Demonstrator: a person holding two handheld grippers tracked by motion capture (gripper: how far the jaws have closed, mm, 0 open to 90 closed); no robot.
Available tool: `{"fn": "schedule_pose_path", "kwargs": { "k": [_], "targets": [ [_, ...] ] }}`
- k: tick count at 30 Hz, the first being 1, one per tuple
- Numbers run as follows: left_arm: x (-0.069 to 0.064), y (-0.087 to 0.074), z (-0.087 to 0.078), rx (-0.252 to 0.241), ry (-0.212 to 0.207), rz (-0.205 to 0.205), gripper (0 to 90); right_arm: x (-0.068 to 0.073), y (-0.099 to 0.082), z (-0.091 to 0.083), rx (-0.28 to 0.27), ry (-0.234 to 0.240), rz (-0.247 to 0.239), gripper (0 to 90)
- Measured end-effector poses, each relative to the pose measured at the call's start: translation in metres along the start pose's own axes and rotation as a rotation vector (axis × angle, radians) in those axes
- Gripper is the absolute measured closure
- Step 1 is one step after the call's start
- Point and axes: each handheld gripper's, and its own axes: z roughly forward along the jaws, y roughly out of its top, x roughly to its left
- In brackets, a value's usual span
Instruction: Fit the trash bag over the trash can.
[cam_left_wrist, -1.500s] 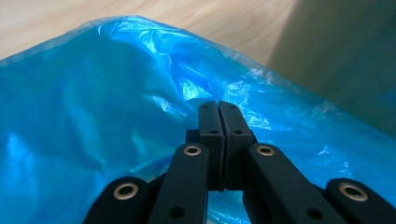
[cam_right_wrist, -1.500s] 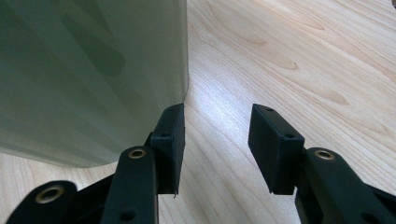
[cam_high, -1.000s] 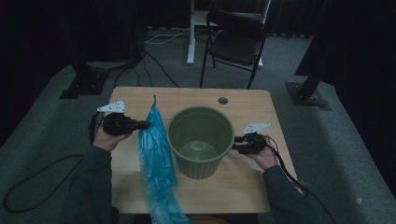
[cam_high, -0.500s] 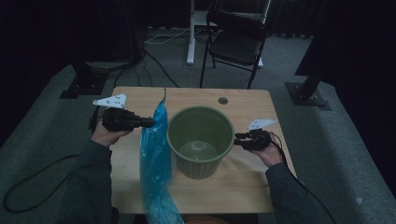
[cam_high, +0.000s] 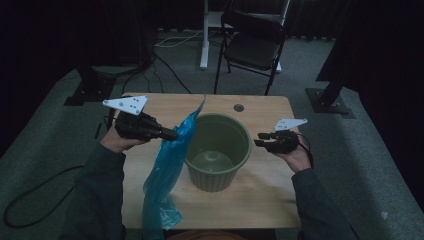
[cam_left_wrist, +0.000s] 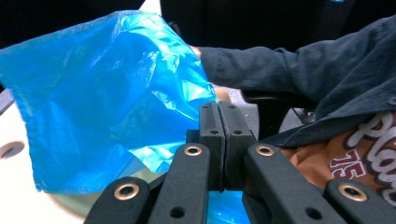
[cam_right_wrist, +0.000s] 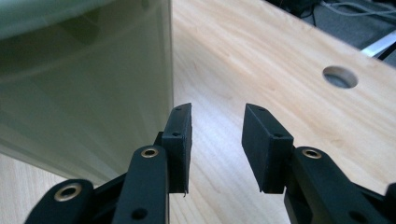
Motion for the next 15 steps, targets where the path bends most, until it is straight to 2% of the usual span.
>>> {"fn": "schedule_pose_path", "kwargs": {
  "k": [1,5,6,7,10,13,15],
  "targets": [
    [0.0,0.003,0.003,-0.005,-0.015,0.003,89.2,0.0,0.002,-0.002,-0.002,-0.003,-0.001,62.4],
    [0.008,0.003,0.017,0.057,-0.012,-0.013,89.1,-0.001,0.011,-0.01,-0.012,-0.015,-0.017,61.2],
    [0.008,0.003,0.017,0.057,-0.012,-0.013,89.1,-0.001,0.011,-0.01,-0.012,-0.015,-0.017,61.2],
    [0.014,0.001,0.027,0.097,-0.014,-0.029,89.1,-0.001,0.013,-0.011,-0.014,-0.015,-0.021,60.9],
    [0.022,-0.003,0.04,0.121,-0.031,-0.046,89.1,0.003,0.024,-0.014,-0.02,-0.009,-0.048,59.4],
    [0.029,-0.006,0.049,0.132,-0.05,-0.067,89.0,0.008,0.037,-0.015,-0.028,0.011,-0.078,56.1],
    [0.032,-0.006,0.055,0.144,-0.057,-0.077,89.0,0.013,0.047,-0.014,-0.026,0.049,-0.102,54.3]
  ]
}}
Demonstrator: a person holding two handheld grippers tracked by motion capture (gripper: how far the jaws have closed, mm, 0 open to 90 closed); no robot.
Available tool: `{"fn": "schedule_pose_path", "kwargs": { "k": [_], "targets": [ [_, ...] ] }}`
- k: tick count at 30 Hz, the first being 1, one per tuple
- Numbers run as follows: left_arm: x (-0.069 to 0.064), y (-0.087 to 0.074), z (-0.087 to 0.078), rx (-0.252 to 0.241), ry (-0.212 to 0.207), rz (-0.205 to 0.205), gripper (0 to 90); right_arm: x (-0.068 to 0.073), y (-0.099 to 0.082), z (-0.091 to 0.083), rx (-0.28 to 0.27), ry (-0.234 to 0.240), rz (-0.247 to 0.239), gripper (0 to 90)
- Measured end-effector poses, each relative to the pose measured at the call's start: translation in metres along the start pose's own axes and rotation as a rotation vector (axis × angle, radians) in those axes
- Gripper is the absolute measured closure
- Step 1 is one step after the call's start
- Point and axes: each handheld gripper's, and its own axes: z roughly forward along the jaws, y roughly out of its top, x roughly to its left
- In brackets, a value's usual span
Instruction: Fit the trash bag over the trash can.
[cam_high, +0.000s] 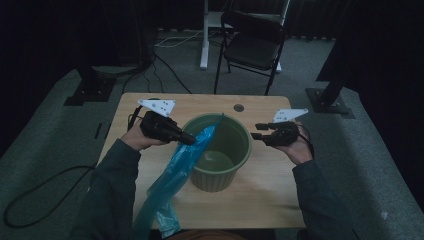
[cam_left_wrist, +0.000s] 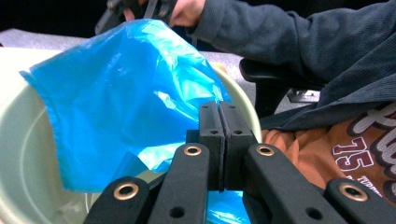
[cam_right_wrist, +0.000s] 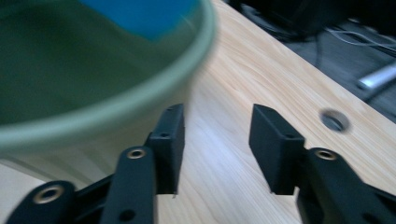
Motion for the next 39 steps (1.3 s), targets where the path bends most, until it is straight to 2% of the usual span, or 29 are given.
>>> {"fn": "schedule_pose_path", "kwargs": {
  "k": [4,8,10,12,14,16,18,20,21,22,23,25,26,28,30,33,34,35,36,37,38,39],
  "targets": [
    [0.006,0.001,0.008,0.029,0.009,-0.013,88.7,0.009,0.023,-0.002,-0.014,0.006,-0.061,50.5],
    [0.008,0.002,0.01,0.032,0.016,-0.019,88.7,0.019,0.043,-0.005,-0.057,0.061,-0.117,47.3],
    [0.01,0.003,0.012,0.036,0.018,-0.021,88.7,0.026,0.051,-0.002,-0.07,0.111,-0.147,46.2],
    [0.012,0.004,0.013,0.041,0.02,-0.022,88.7,0.035,0.059,0.003,-0.062,0.147,-0.196,45.2],
    [0.014,0.006,0.015,0.043,0.018,-0.022,88.7,0.043,0.065,0.009,-0.052,0.16,-0.243,44.9],
    [0.015,0.007,0.016,0.043,0.015,-0.022,88.7,0.045,0.068,0.011,-0.048,0.159,-0.257,44.8],
    [0.016,0.007,0.018,0.045,0.014,-0.022,88.6,0.051,0.076,0.021,-0.028,0.158,-0.298,47.1],
    [0.017,0.008,0.019,0.043,0.017,-0.022,88.5,0.053,0.078,0.024,-0.028,0.169,-0.304,54.0],
    [0.018,0.007,0.019,0.041,0.023,-0.022,88.5,0.053,0.078,0.024,-0.028,0.169,-0.304,54.0],
    [0.018,0.007,0.018,0.036,0.033,-0.027,88.4,0.053,0.079,0.026,-0.024,0.182,-0.31,62.8],
    [0.019,0.006,0.017,0.035,0.043,-0.029,87.9,0.054,0.08,0.027,-0.021,0.183,-0.312,76.0],
    [0.019,0.005,0.016,0.027,0.058,-0.035,83.4,0.054,0.079,0.028,-0.013,0.166,-0.304,88.9],
    [0.018,0.005,0.015,0.022,0.085,-0.042,79.6,0.054,0.079,0.029,-0.007,0.141,-0.299,90.0],
    [0.017,0.002,0.009,-0.006,0.149,-0.063,76.9,0.052,0.079,0.029,-0.001,0.127,-0.284,90.0],
    [0.014,-0.001,0.004,-0.027,0.175,-0.075,71.0,0.047,0.079,0.029,0.008,0.103,-0.236,90.0],
    [0.011,-0.003,0.001,-0.032,0.189,-0.078,65.0,0.045,0.079,0.03,0.016,0.088,-0.211,90.0],
    [0.007,-0.003,-0.002,-0.029,0.196,-0.084,63.4,0.042,0.079,0.031,0.027,0.065,-0.185,90.0],
    [0.007,-0.003,-0.002,-0.029,0.196,-0.084,61.3,0.042,0.079,0.031,0.027,0.065,-0.185,90.0],
    [0.003,-0.003,-0.005,-0.039,0.195,-0.082,61.3,0.041,0.078,0.031,0.03,0.054,-0.18,90.0],
    [0.003,-0.003,-0.005,-0.039,0.195,-0.082,57.5,0.038,0.078,0.032,0.035,0.034,-0.16,90.0],
    [0.001,-0.003,-0.006,-0.048,0.192,-0.078,57.5,0.038,0.078,0.032,0.035,0.034,-0.16,90.0],
    [-0.004,-0.002,-0.009,-0.069,0.182,-0.07,53.8,0.035,0.077,0.032,0.037,0.014,-0.134,90.0]
  ]
}}
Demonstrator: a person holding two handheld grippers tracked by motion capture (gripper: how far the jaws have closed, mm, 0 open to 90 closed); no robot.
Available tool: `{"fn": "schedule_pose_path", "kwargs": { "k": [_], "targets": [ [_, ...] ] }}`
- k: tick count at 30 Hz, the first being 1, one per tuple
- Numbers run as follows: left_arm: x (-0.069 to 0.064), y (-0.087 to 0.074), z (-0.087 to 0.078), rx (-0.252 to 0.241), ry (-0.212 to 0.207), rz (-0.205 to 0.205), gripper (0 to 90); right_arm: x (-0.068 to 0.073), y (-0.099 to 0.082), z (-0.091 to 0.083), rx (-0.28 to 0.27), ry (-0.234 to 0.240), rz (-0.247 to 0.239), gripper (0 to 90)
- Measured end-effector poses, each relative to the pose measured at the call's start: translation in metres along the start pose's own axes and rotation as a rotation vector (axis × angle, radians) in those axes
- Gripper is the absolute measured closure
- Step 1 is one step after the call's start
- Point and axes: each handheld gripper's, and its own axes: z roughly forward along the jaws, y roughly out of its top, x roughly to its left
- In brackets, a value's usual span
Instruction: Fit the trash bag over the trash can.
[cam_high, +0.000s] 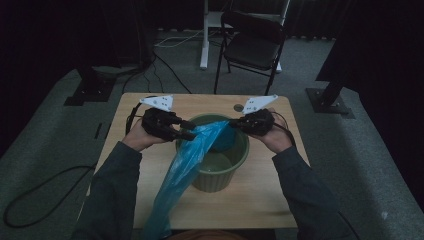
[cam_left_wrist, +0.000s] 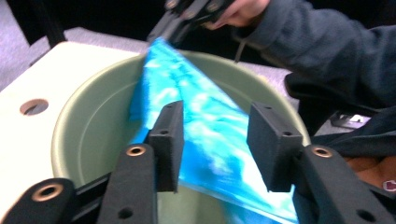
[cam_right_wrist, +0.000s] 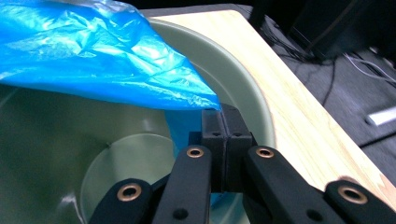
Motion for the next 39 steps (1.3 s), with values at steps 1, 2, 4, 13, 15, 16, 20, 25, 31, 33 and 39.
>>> {"fn": "schedule_pose_path", "kwargs": {
  "k": [1,2,4,13,15,16,20,25,31,33,39],
  "targets": [
    [0.0,0.0,0.0,0.0,0.0,0.0,52.1,0.0,0.0,0.0,0.0,0.0,0.0,90.0],
    [-0.003,-0.001,0.0,-0.01,-0.002,0.002,52.1,-0.001,0.0,0.0,-0.003,-0.003,0.01,90.0],
    [-0.005,-0.003,0.001,-0.004,-0.002,0.005,47.0,-0.004,-0.001,-0.002,-0.006,-0.025,0.036,90.0],
    [-0.004,-0.02,0.019,0.074,0.079,0.005,61.9,-0.008,-0.001,-0.005,-0.01,-0.025,0.069,90.0],
    [-0.006,-0.018,0.025,0.116,0.118,0.038,79.7,-0.009,-0.002,-0.007,-0.009,-0.03,0.075,89.9],
    [-0.007,-0.018,0.025,0.116,0.13,0.039,86.7,-0.009,-0.002,-0.008,-0.009,-0.031,0.077,89.9],
    [-0.006,-0.014,0.023,0.095,0.163,0.04,90.0,-0.009,-0.003,-0.009,-0.01,-0.029,0.078,89.7],
    [-0.003,-0.013,0.018,0.071,0.21,0.017,89.0,-0.009,-0.007,-0.011,-0.013,-0.038,0.082,89.6],
    [0.002,-0.019,0.008,0.044,0.247,-0.041,57.0,-0.013,-0.009,-0.014,-0.019,-0.044,0.092,89.5],
    [0.002,-0.021,0.005,0.018,0.209,-0.058,50.6,-0.014,-0.009,-0.016,-0.03,-0.046,0.086,89.5],
    [0.002,-0.029,0.008,0.021,0.094,-0.117,43.1,-0.014,-0.008,-0.017,-0.026,-0.063,0.078,89.5]
  ]
}}
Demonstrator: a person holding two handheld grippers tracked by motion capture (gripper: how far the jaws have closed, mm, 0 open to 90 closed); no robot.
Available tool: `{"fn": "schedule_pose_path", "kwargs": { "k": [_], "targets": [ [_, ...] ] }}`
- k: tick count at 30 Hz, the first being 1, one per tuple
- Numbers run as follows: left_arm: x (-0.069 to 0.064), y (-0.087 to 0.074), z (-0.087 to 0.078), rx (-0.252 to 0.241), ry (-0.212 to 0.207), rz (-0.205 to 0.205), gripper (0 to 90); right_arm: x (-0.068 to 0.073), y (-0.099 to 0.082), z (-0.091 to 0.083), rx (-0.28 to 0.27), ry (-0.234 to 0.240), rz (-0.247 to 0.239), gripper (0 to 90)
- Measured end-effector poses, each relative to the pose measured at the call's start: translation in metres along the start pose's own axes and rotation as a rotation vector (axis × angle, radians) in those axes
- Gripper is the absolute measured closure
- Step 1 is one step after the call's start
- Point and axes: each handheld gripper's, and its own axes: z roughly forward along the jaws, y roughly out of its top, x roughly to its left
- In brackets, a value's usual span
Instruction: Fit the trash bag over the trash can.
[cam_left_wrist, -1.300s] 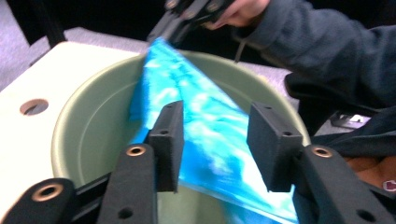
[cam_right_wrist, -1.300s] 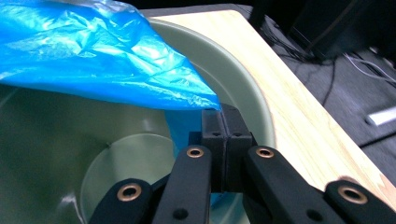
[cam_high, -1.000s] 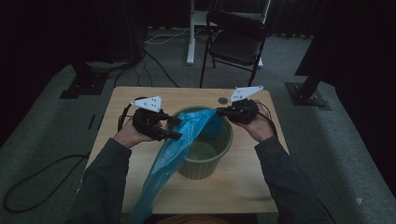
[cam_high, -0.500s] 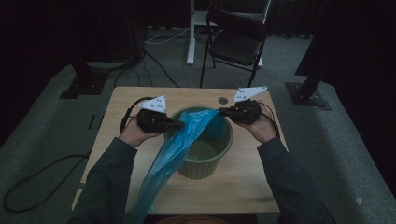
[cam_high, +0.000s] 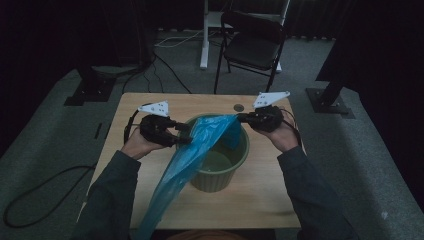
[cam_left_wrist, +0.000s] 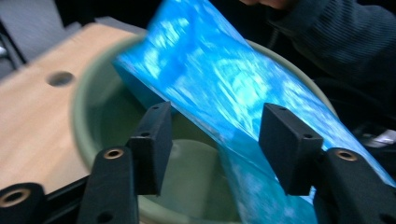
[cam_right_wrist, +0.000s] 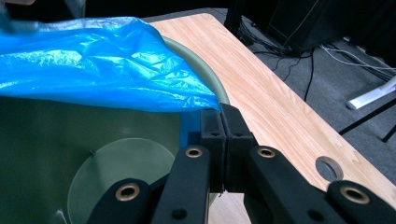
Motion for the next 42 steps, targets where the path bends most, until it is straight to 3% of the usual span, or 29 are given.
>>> {"fn": "schedule_pose_path", "kwargs": {
  "k": [4,5,8,9,11,12,14,15,16,19,20,21,22,23,25,27,36,41,42],
  "targets": [
    [0.0,0.0,0.006,0.033,-0.023,-0.03,41.3,0.0,0.002,0.0,-0.003,-0.005,-0.006,89.5],
    [0.0,0.001,0.01,0.061,-0.039,-0.038,42.3,0.0,0.002,0.0,-0.005,-0.005,-0.006,89.5],
    [0.001,0.003,0.011,0.051,-0.078,-0.042,47.3,0.0,0.002,-0.001,-0.01,-0.009,-0.005,89.4],
    [0.001,0.003,0.011,0.044,-0.093,-0.036,52.6,0.0,0.002,-0.001,-0.009,-0.008,-0.005,89.4],
    [-0.003,0.005,0.012,0.056,-0.077,0.001,64.9,0.001,0.002,-0.001,-0.008,-0.008,-0.008,89.3],
    [-0.003,0.005,0.012,0.056,-0.077,0.001,72.5,0.001,0.002,-0.001,-0.009,-0.007,-0.011,89.2],
    [-0.01,0.008,0.016,0.068,-0.052,0.066,86.7,0.002,0.002,-0.002,-0.009,-0.005,-0.014,88.6],
    [-0.01,0.008,0.016,0.068,-0.052,0.066,89.3,0.002,0.002,-0.002,-0.009,-0.005,-0.014,88.6],
    [-0.013,0.011,0.017,0.061,-0.023,0.089,89.7,0.003,0.002,-0.002,-0.006,-0.003,-0.014,87.7],
    [-0.014,0.015,0.015,0.035,-0.014,0.1,89.9,0.003,0.001,-0.001,-0.001,0.001,-0.016,84.8],
    [-0.013,0.019,0.012,0.001,-0.001,0.097,89.9,0.003,0.0,-0.001,0.007,0.01,-0.017,75.8],
    [-0.013,0.019,0.012,0.001,-0.001,0.097,89.9,0.003,0.0,-0.001,0.007,0.01,-0.017,75.8],
    [-0.013,0.021,0.011,-0.013,0.007,0.095,89.9,0.004,-0.002,-0.002,0.005,0.037,-0.019,64.5],
    [-0.011,0.024,0.01,-0.03,0.026,0.089,89.9,0.004,-0.002,-0.002,0.005,0.037,-0.019,64.5],
    [-0.008,0.026,0.009,-0.039,0.046,0.076,89.9,0.009,-0.003,-0.007,-0.017,0.062,-0.036,54.4],
    [-0.006,0.027,0.01,-0.045,0.063,0.067,89.9,0.012,-0.004,-0.012,-0.028,0.063,-0.051,50.0],
    [-0.001,0.027,0.007,-0.043,0.109,0.04,89.9,0.017,-0.006,-0.037,-0.082,0.024,-0.072,43.9],
    [0.0,0.024,0.005,-0.05,0.115,0.026,89.8,0.02,-0.005,-0.041,-0.111,0.058,-0.07,45.0],
    [-0.001,0.025,0.006,-0.053,0.115,0.023,89.9,0.027,-0.003,-0.034,-0.099,0.084,-0.084,45.1]
  ]
}}
